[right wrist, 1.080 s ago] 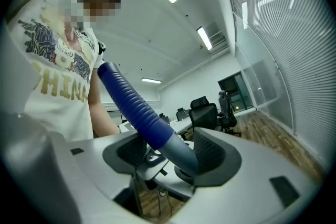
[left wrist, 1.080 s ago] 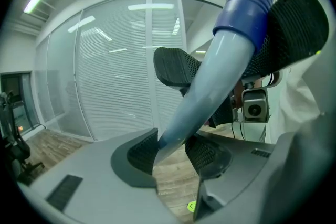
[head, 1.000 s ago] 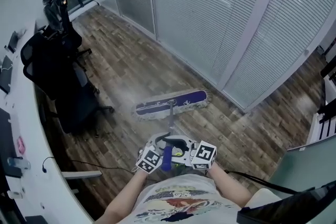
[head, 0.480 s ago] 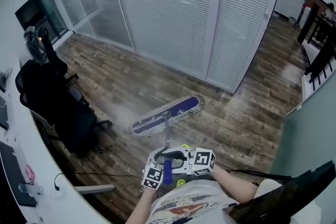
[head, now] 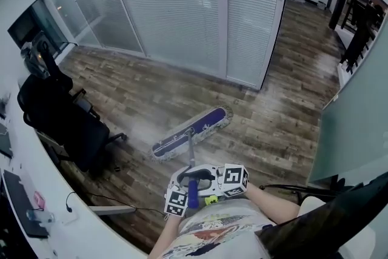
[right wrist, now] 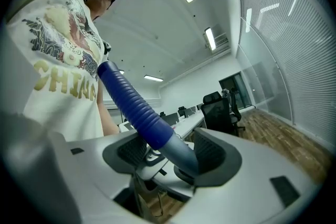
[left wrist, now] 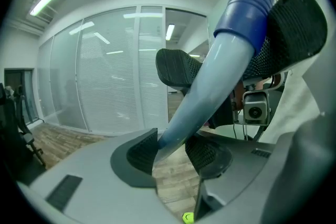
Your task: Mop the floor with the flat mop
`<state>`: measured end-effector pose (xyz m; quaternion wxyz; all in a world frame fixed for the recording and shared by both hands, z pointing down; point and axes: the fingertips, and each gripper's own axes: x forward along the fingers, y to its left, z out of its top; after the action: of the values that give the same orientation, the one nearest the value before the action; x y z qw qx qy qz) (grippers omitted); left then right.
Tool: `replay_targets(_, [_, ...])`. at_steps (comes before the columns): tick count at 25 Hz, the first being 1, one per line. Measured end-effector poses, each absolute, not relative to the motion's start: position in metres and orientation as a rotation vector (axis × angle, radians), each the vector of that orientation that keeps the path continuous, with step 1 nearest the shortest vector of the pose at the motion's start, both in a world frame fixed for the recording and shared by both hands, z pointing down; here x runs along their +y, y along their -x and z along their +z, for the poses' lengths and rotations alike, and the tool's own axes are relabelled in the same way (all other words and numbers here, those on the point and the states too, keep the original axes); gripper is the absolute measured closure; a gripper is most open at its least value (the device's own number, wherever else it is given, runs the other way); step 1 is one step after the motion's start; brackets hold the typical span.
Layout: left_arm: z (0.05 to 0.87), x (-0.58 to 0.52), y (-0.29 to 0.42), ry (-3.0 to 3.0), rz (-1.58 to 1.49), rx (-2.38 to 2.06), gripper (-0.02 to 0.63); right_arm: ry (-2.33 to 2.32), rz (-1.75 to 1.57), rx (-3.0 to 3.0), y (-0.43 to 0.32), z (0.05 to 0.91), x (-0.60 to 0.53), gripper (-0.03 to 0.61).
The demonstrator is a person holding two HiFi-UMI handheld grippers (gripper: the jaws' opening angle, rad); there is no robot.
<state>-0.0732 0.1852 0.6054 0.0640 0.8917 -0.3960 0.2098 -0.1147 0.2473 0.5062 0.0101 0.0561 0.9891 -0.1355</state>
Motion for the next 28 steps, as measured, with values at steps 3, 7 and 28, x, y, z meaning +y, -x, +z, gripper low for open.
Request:
replay_targets(3, [0.603,0.212,0.051,-2.702,0.659,-1.167,0.472,-0.149,-0.435,3.079,0.093,0.502,0.272,0.316])
replay_targets(7, [0.6,0.261,0.024,-2.71,0.686,-1.138,0.472,-0.143,-0.445,3.073,0.065,0.5,0.32,0.316])
replay_targets(28, [0.587,0.255,0.061,-2.746,0.542,-1.154,0.466,-0.175,-0.416,3.026,0.107,0.489,0.315,0.316])
